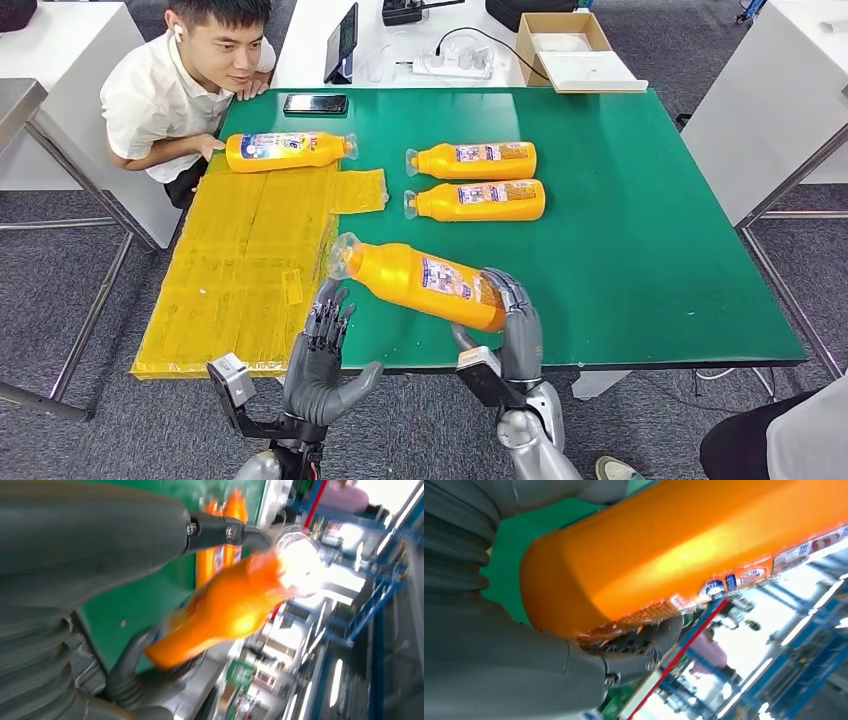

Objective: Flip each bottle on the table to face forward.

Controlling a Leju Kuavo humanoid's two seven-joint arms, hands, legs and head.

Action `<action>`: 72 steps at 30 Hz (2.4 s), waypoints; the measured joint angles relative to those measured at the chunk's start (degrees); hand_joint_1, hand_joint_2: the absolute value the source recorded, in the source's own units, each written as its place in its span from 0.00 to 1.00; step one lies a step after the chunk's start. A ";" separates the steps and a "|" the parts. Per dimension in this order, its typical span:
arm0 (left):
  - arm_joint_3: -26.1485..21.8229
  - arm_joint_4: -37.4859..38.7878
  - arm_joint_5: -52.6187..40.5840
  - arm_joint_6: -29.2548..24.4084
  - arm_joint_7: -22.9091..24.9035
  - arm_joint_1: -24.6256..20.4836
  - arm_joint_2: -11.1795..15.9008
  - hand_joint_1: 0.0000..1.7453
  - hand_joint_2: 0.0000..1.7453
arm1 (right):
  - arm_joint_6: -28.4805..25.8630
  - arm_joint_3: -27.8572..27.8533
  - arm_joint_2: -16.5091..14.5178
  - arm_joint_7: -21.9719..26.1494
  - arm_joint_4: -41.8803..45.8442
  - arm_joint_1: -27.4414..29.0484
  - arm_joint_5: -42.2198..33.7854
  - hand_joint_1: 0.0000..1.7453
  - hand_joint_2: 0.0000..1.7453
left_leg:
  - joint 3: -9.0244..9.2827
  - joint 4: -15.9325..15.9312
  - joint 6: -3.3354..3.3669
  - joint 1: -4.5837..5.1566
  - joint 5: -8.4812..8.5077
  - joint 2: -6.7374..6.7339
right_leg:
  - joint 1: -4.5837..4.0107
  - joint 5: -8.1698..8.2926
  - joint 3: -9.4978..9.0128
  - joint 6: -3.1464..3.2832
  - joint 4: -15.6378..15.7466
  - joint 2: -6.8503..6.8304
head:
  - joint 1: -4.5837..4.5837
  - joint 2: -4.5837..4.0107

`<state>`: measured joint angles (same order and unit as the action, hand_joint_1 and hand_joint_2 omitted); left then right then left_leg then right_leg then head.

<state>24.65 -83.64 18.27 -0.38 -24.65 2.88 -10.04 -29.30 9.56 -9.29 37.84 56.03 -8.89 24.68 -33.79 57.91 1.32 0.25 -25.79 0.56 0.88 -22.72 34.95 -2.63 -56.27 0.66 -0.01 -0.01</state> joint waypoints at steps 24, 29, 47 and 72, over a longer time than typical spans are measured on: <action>0.42 0.23 5.71 0.17 3.70 -2.42 -0.36 0.00 1.00 | -2.00 15.76 -2.38 0.34 6.82 4.87 -6.45 1.00 1.00 | -0.03 -0.01 0.00 -0.02 0.00 0.01 | -0.01 -0.01 0.03 0.01 0.00 0.00 | 0.00 -0.01; 0.29 -0.79 6.86 -0.43 3.24 -3.27 -0.49 0.00 1.00 | -0.65 18.88 -3.02 0.34 5.81 4.81 -8.07 1.00 1.00 | -0.03 -0.01 0.00 0.00 0.01 0.02 | 0.01 -0.01 0.01 0.01 0.00 0.00 | 0.01 0.00; -2.09 -5.90 10.74 -3.15 -0.58 -1.58 -1.30 1.00 1.00 | 4.38 23.82 -3.88 0.34 -2.74 1.06 -15.44 1.00 1.00 | -0.05 -0.01 0.00 0.00 0.00 0.01 | 0.00 -0.01 0.05 0.01 0.00 0.00 | 0.02 0.01; -4.19 -2.93 -10.73 -14.81 1.99 -5.42 2.28 1.00 1.00 | -2.64 20.65 -2.08 0.36 5.73 5.76 -15.03 0.00 0.00 | -0.05 -0.01 -0.01 0.00 0.01 0.01 | 0.00 -0.01 0.06 0.02 0.00 0.00 | 0.02 -0.01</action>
<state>20.46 -86.57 7.54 -15.20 -22.66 -2.54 -7.76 -31.94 30.21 -11.37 38.20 61.75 -3.14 9.65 -33.84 57.90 1.32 0.25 -25.78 0.57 0.88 -22.73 35.01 -2.62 -56.27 0.66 0.01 -0.01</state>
